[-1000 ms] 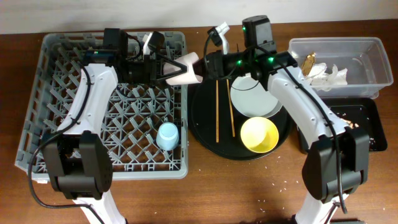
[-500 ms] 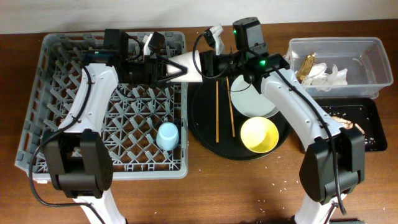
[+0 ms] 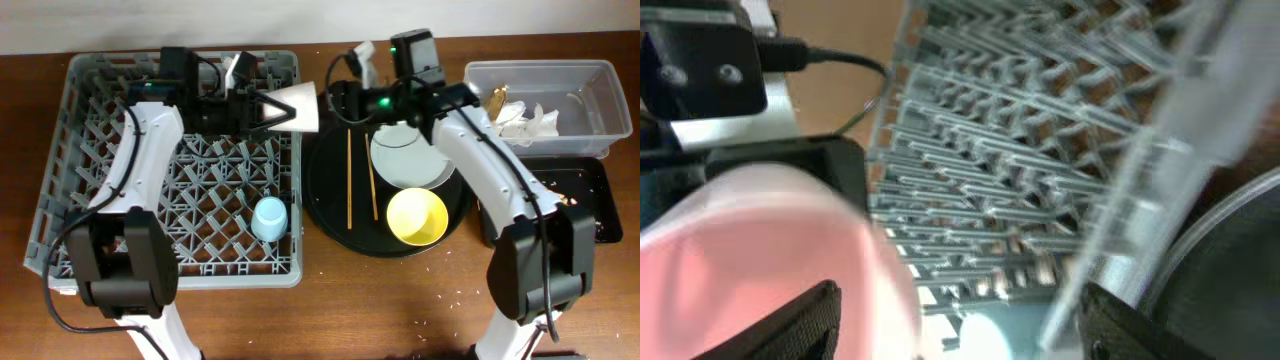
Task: Sort waste into correct bins and load items into the dishwasher rack
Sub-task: 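Hand the pink cup from the right gripper to the left gripper, then place the pink cup in the dish rack beside the blue cup, left gripper, then grasp the yellow bowl with the left gripper and lift it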
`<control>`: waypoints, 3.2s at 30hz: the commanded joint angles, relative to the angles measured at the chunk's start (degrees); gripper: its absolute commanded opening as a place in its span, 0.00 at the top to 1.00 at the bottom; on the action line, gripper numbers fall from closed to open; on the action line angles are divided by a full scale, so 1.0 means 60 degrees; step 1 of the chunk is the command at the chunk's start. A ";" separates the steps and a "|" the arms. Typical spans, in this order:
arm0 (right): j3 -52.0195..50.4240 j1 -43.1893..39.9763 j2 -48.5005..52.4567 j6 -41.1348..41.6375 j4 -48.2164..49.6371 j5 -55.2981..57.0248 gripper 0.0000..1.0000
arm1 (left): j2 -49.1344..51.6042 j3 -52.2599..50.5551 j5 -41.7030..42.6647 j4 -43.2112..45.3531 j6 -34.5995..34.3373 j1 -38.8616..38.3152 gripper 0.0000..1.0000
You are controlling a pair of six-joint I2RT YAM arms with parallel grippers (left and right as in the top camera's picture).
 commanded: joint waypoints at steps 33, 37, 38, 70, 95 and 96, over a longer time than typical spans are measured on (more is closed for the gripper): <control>0.0033 -0.2586 0.0044 -0.2787 -0.4951 0.3956 0.16 | 0.1169 0.1810 -1.4673 -0.3767 -0.1432 -0.2648 0.45; 0.0033 -0.2586 0.0044 -0.2787 -0.4951 0.3989 0.16 | 0.1279 0.1810 -1.4670 -0.3643 -0.1432 -0.2663 0.21; 0.0033 -0.2586 0.0044 -0.2787 -0.4954 0.3985 0.16 | 0.1279 0.1814 -1.4670 -0.3570 -0.1432 -0.2663 0.13; 0.1341 -0.6980 -0.3428 -0.2422 -0.7941 0.6572 0.13 | 0.3821 0.3938 -1.2455 -0.1971 -0.1432 -0.6903 0.20; 0.1341 -0.6972 -0.3428 -0.2422 -0.7949 0.6728 0.02 | 0.4102 1.0393 -1.5788 -0.6138 -0.1461 -0.5821 0.99; 0.1341 -0.6972 -0.3428 -0.2422 -0.7949 0.6728 0.02 | 0.4102 1.1041 -1.6211 -0.6441 -0.1461 -0.5610 0.99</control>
